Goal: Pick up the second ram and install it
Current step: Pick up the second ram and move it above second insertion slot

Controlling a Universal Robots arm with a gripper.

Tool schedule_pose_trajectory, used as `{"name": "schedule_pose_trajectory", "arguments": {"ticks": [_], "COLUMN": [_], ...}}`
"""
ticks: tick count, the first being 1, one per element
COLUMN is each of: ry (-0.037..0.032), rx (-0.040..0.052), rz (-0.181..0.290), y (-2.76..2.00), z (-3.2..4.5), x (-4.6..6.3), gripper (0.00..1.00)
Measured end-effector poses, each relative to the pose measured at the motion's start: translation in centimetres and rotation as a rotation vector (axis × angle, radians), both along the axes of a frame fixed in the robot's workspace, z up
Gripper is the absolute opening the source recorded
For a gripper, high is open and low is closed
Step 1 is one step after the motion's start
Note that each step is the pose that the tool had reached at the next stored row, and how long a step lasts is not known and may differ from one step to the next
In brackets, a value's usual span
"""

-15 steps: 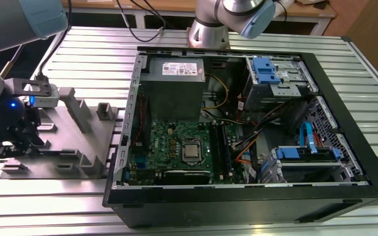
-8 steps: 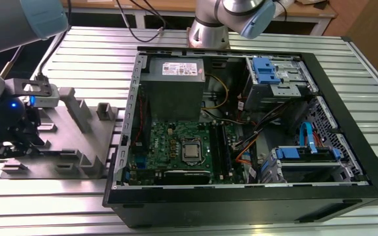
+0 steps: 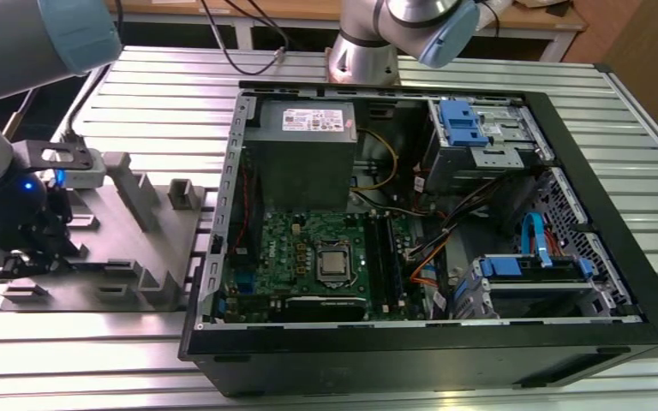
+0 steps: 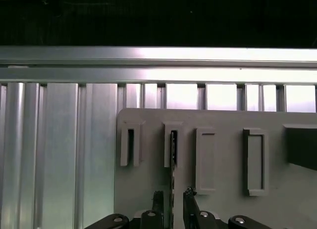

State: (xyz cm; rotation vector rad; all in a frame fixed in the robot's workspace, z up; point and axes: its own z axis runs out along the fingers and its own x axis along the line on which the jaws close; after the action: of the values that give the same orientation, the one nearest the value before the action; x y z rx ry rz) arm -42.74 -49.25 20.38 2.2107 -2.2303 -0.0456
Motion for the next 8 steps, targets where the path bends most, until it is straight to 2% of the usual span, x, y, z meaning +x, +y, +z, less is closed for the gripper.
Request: {"name": "schedule_pose_trajectory", "arguments": {"ticks": [4,8], "ry": [0.0000,0.0002], "rx": [0.0000,-0.0002], "rz": [0.002,0.003], "y": [0.00,0.00], "z": [-0.45,-0.48], "x": [0.00,0.00], "gripper": [0.27,0.27]}}
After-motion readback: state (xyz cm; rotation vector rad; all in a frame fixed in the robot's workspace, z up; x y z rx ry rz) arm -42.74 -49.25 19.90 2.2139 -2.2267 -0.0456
